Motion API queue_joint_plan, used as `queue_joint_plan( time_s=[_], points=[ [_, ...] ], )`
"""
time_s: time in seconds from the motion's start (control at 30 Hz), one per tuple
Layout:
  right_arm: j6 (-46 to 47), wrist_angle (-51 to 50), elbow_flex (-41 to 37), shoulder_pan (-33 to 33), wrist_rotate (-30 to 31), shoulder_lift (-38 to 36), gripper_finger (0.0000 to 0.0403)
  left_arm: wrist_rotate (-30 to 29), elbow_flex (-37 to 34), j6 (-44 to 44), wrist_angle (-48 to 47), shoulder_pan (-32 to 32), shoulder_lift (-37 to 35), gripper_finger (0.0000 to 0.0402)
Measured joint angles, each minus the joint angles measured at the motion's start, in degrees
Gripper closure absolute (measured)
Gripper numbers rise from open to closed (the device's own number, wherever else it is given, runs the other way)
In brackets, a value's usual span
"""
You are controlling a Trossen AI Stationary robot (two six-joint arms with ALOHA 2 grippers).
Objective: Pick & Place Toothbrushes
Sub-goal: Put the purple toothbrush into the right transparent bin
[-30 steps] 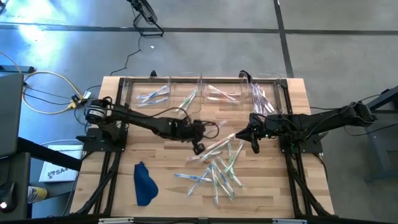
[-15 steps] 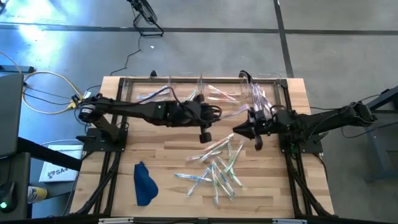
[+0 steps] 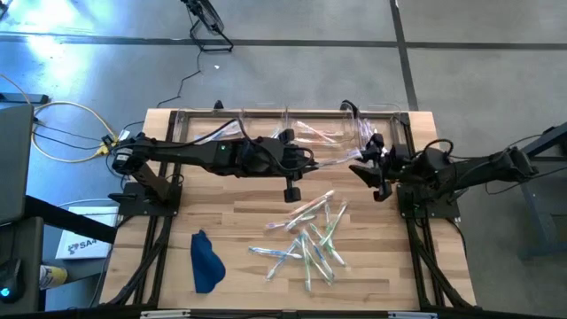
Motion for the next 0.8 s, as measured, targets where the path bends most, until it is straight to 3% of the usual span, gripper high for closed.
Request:
queue_joint_plan(
  time_s=[0.17,0.8],
  points=[
    [-1.31,1.19,0.00,0.00,-0.11,0.29,0.0203,0.14,0.00,-0.07,-0.26,0.00,0.15,0.0389],
    [-0.90,7.17,2.17,0.00,-0.14,7.27,0.0215,-0.02,0.02,-0.52,-1.88,0.02,0.19,0.0389]
  ],
)
